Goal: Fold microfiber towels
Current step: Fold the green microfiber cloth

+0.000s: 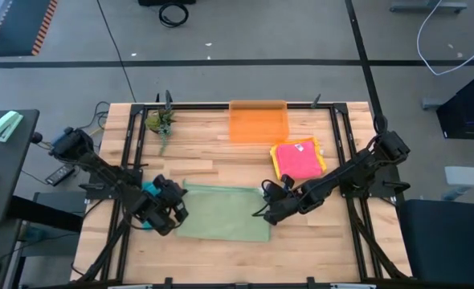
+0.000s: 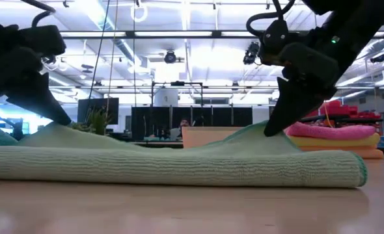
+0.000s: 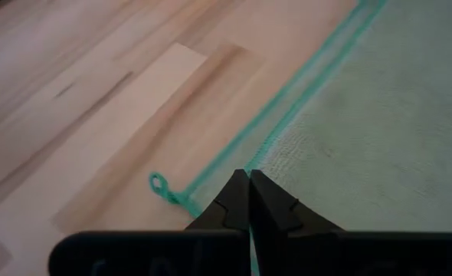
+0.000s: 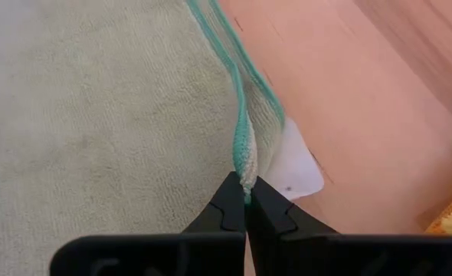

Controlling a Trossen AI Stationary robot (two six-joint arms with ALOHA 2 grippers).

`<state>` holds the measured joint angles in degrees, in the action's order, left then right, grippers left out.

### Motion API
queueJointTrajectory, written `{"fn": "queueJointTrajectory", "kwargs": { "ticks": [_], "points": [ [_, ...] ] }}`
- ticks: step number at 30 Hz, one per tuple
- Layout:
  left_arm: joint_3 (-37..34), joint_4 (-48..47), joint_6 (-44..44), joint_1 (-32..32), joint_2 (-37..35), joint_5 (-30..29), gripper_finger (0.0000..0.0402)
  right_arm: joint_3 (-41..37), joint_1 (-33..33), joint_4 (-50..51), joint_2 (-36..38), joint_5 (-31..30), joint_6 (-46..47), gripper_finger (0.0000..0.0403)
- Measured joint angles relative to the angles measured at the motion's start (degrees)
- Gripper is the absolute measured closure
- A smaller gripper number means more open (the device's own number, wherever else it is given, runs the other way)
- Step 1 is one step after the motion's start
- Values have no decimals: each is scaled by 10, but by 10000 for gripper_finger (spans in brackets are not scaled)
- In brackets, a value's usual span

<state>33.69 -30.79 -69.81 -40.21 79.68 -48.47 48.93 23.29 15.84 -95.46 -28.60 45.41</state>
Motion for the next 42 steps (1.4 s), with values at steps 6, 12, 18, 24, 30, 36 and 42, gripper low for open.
{"fn": "queueJointTrajectory", "kwargs": {
  "ticks": [6,12,18,24,30,36,42],
  "points": [
    [0,-1,15,22,0,-1,392,0,-1,10,0,0,0,400],
    [0,-5,19,36,0,6,393,0,-9,17,0,0,-2,400],
    [0,-4,19,48,0,7,369,0,-16,17,0,0,-13,380],
    [0,-4,20,48,0,7,307,0,-19,17,0,-1,-4,338],
    [4,-5,22,48,0,8,263,4,-35,20,4,-8,-40,271],
    [26,36,108,42,0,11,250,33,-50,62,41,-6,-65,219],
    [13,155,243,58,17,135,301,43,-5,-1,58,33,3,222]
  ]
}}
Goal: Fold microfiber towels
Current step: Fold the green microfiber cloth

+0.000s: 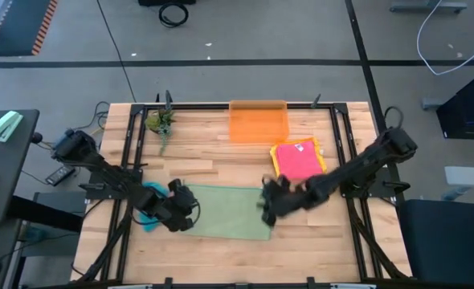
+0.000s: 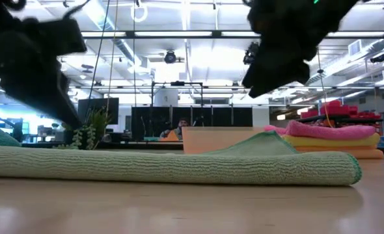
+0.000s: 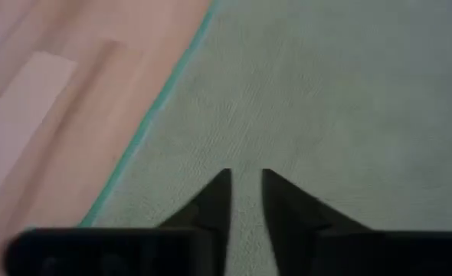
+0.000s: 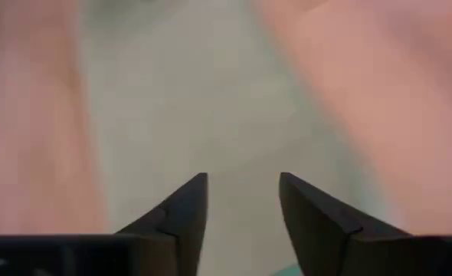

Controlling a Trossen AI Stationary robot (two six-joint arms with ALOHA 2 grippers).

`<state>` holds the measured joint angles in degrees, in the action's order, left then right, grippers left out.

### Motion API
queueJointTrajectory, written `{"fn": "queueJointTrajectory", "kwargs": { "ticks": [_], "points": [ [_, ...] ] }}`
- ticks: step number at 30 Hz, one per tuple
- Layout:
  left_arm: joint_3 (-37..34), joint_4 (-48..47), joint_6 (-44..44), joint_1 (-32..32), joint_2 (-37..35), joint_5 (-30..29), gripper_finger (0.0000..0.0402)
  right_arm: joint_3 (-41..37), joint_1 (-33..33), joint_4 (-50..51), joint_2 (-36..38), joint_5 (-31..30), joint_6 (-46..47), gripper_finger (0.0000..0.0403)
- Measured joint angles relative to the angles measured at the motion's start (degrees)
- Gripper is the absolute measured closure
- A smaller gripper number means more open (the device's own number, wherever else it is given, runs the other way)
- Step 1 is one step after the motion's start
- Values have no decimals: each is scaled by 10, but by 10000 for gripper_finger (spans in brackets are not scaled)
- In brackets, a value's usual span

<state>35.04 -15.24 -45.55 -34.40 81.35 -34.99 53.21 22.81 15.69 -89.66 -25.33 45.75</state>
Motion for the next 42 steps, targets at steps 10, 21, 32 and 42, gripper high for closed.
{"fn": "queueJointTrajectory", "kwargs": {
  "ticks": [10,21,32,42],
  "points": [
    [1,22,5,39,106,39,393,-1,89,-172,-168,38,80,393],
    [42,153,-43,-46,127,183,396,-2,-34,-11,-137,51,-48,401],
    [170,95,117,-70,125,59,395,-2,-163,-35,8,91,-227,402],
    [88,114,129,33,125,93,394,-2,52,-208,-107,10,-83,402]
  ]
}}
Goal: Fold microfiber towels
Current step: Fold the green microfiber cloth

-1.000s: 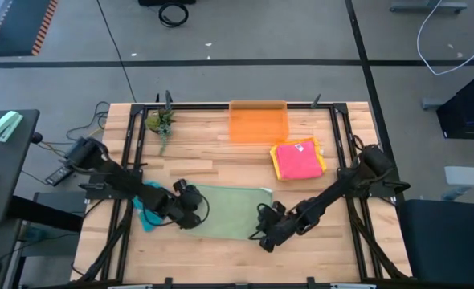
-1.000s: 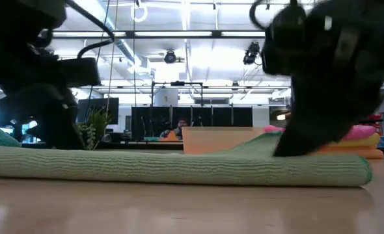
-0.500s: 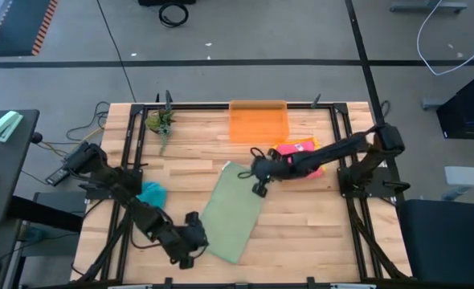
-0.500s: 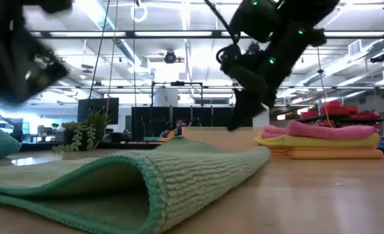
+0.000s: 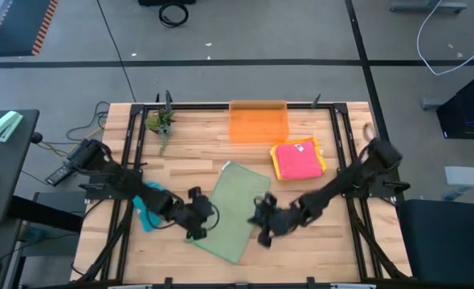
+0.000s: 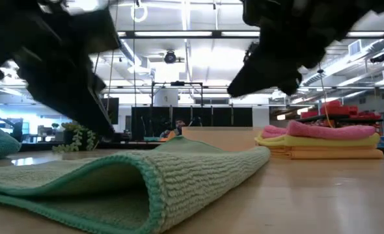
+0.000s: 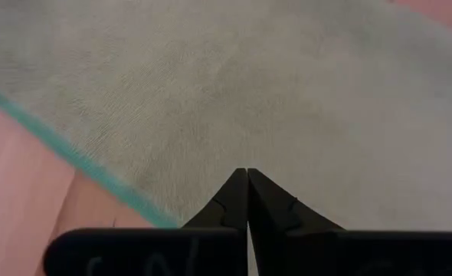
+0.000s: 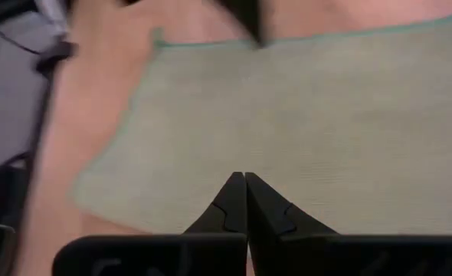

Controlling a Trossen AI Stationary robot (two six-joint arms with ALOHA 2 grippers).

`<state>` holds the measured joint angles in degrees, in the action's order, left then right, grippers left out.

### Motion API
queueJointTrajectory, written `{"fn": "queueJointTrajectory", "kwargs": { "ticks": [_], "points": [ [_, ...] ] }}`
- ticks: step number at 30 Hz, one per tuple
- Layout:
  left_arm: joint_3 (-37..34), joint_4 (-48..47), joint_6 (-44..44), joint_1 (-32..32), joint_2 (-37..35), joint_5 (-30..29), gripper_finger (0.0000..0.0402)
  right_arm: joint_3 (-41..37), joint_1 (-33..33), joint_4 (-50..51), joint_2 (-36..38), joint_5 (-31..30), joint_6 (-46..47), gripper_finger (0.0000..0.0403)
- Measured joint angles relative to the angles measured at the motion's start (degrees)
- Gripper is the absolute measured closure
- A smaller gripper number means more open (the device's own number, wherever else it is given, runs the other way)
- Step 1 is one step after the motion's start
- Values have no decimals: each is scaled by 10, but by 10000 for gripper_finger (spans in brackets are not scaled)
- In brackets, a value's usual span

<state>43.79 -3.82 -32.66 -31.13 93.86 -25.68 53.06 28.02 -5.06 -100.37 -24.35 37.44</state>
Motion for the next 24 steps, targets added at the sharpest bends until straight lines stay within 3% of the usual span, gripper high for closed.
{"fn": "queueJointTrajectory", "kwargs": {
  "ticks": [4,7,11,18,21,24],
  "points": [
    [-37,86,22,30,0,50,393,0,19,-114,-83,8,33,402],
    [-59,112,25,40,0,73,396,0,16,-124,-115,8,58,402],
    [-75,117,-38,34,18,75,392,0,12,-86,-127,23,69,402],
    [-50,265,-90,-32,102,78,392,0,-19,20,-81,40,25,402],
    [-7,249,-48,-49,111,84,395,0,-52,35,-43,39,-25,403],
    [34,210,25,-53,80,50,396,0,-69,48,7,60,-56,403]
  ]
}}
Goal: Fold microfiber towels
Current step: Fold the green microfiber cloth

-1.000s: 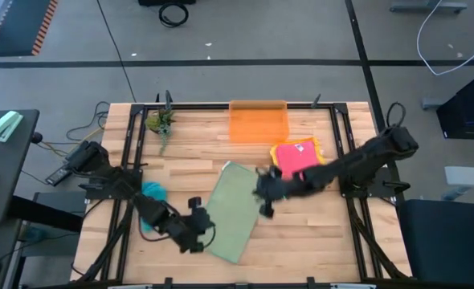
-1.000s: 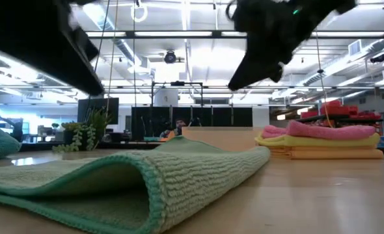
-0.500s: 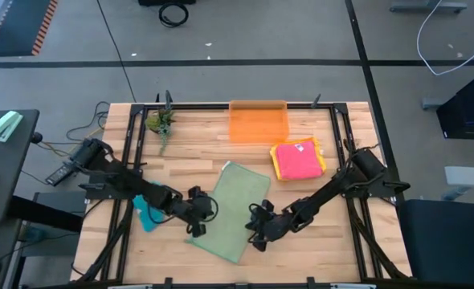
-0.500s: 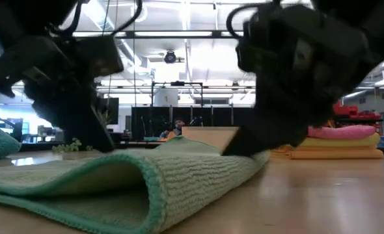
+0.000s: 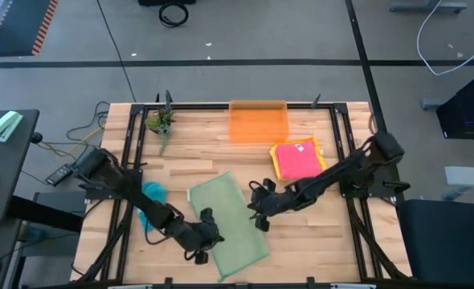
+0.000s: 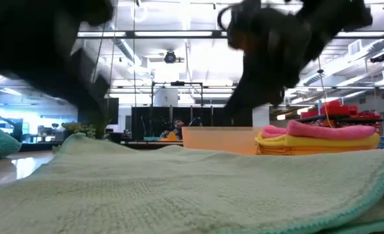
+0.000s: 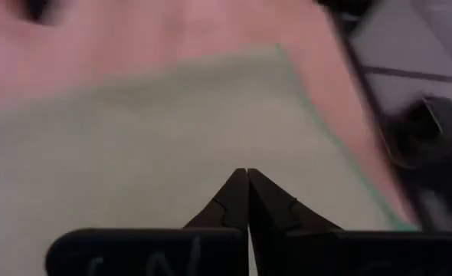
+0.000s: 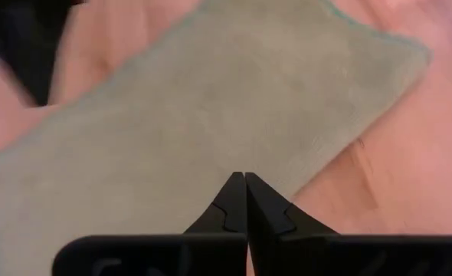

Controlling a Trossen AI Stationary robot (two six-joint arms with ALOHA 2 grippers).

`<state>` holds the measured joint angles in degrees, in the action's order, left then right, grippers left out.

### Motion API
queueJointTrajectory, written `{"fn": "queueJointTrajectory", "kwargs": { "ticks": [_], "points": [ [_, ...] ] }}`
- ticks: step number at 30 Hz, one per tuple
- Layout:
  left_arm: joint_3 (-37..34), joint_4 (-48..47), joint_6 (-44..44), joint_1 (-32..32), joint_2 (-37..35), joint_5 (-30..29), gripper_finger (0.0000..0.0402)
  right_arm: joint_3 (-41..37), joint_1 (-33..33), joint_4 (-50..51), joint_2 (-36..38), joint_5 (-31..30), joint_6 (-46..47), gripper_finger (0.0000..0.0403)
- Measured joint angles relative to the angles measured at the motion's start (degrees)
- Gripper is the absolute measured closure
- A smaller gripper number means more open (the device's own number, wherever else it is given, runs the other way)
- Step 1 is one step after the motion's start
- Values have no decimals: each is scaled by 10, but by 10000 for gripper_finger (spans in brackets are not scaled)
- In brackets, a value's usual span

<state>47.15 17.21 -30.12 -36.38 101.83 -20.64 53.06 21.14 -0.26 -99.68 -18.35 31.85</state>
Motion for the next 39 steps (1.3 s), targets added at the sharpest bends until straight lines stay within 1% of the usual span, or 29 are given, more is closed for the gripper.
{"fn": "queueJointTrajectory", "kwargs": {
  "ticks": [1,3,5,8,11,14,18,22,25,29,33,36,39],
  "points": [
    [15,-27,12,1,-12,-17,395,0,0,10,17,6,-4,403],
    [30,-119,19,2,-36,-60,394,0,8,21,44,6,-12,403],
    [40,-174,13,3,-41,-73,396,0,23,16,54,-2,-23,403],
    [40,-232,-12,2,-50,-75,396,0,33,-22,28,-10,-49,403],
    [39,-292,-64,2,-41,-72,393,0,20,-58,-17,6,-68,403],
    [40,-291,-89,-1,-32,-67,397,-1,-3,-72,-50,34,-76,403],
    [40,-282,-108,-6,-25,-62,393,-1,-21,-74,-71,70,-84,403],
    [40,-277,-147,-7,-25,-63,387,-1,-22,-67,-61,87,-135,402],
    [40,-279,-169,-8,-25,-62,377,0,-19,-52,-46,94,-190,391],
    [40,-277,-194,-16,-25,-61,343,0,-19,-27,-32,95,-267,365],
    [40,-278,-203,-33,-25,-61,289,0,-19,-24,-29,105,-329,330],
    [40,-280,-205,-39,-25,-60,246,0,-23,-27,-29,119,-355,300],
    [40,-281,-210,-42,-20,-61,211,0,-38,-29,-32,150,-362,272]
  ]
}}
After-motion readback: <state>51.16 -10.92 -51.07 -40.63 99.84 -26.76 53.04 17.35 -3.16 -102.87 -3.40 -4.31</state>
